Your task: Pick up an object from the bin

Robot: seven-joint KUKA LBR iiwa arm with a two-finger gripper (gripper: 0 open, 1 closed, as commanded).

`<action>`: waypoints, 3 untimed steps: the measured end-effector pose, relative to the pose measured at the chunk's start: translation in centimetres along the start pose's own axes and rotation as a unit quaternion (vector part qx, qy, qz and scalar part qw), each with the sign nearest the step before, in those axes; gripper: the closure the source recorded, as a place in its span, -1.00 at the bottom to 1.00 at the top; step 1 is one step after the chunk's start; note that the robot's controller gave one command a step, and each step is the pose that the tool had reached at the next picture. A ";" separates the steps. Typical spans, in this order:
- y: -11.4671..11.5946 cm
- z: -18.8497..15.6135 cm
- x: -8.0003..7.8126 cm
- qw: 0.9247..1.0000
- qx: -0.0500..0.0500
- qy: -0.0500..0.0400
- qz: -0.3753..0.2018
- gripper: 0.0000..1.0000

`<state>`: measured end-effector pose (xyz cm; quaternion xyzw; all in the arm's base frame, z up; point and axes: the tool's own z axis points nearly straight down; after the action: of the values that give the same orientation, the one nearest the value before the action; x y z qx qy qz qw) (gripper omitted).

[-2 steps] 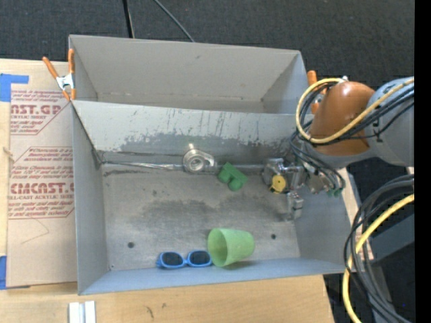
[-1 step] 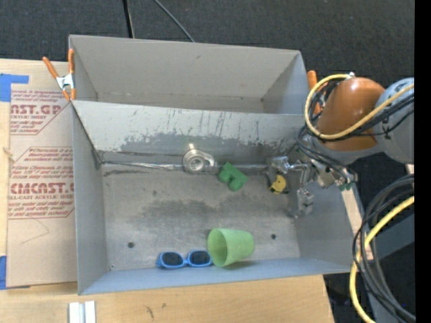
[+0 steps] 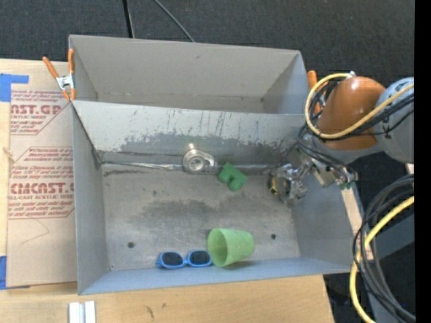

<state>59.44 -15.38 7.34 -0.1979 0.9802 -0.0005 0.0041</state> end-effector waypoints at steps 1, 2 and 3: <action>0.1 0.1 0.1 1.000 -0.002 0.002 0.000 -1.00; 0.0 0.0 0.0 1.000 0.000 0.000 0.000 1.00; 0.1 0.1 0.1 1.000 -0.002 0.002 0.000 -1.00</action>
Offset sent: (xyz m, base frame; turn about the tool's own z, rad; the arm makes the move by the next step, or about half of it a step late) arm 0.0000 0.0000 0.0000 0.0000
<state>59.31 -15.34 7.20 -0.1979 0.9802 0.0007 0.0021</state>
